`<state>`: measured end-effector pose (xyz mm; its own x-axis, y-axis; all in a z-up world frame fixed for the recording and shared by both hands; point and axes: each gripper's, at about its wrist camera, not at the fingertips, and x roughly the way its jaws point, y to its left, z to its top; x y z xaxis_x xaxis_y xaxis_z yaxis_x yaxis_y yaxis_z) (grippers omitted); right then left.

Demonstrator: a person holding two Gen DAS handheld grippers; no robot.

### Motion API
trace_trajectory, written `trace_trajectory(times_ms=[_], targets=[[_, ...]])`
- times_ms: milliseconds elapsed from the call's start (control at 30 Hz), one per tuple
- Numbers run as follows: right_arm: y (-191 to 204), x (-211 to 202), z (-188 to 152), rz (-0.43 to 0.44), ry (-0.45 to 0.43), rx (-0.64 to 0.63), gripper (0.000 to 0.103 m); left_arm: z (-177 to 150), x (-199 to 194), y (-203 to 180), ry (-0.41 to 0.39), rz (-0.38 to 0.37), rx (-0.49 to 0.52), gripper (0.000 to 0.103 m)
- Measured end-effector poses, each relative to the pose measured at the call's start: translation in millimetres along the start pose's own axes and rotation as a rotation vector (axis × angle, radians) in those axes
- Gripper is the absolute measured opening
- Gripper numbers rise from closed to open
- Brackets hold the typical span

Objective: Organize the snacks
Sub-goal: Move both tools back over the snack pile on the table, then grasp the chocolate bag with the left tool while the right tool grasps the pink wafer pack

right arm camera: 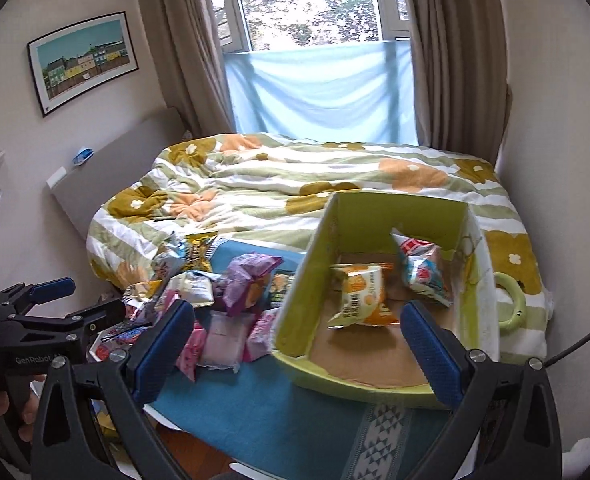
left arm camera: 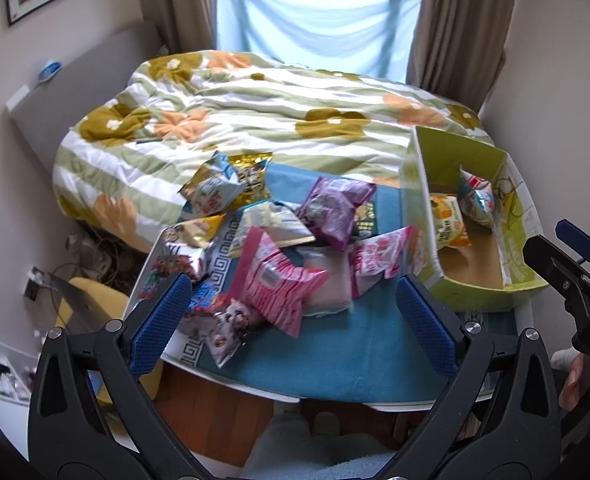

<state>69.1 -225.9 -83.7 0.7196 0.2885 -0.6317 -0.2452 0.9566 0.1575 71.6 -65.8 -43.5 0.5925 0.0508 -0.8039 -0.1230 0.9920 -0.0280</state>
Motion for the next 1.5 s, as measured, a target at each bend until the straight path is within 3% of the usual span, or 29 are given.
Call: trace_trajectory(times_ms=[333,600,800,967,1200,1333,1500], targets=[[81,92,-8,0.155,0.113,-0.145,0.103,-40,59,119,0.158,-0.01,-0.3,0.101],[111,167,-26,0.207,0.247,-0.257,0.103,-63,133,148,0.309,-0.079,-0.447,0.101],[118,202,-33,0.222,0.326,-0.312,0.103,-78,172,158,0.352,-0.156,-0.594,0.101],[122,220,-39,0.234,0.37,-0.342,0.103,-84,195,157,0.371,-0.174,-0.633,0.1],[130,235,-48,0.305,0.399,-0.391,0.103,-92,212,156,0.395,-0.208,-0.66,0.078],[135,243,-52,0.32,0.415,-0.431,0.103,-95,216,154,0.397,-0.247,-0.677,0.072],[141,257,-60,0.352,0.442,-0.471,0.101,-97,211,152,0.379,-0.242,-0.655,0.062]])
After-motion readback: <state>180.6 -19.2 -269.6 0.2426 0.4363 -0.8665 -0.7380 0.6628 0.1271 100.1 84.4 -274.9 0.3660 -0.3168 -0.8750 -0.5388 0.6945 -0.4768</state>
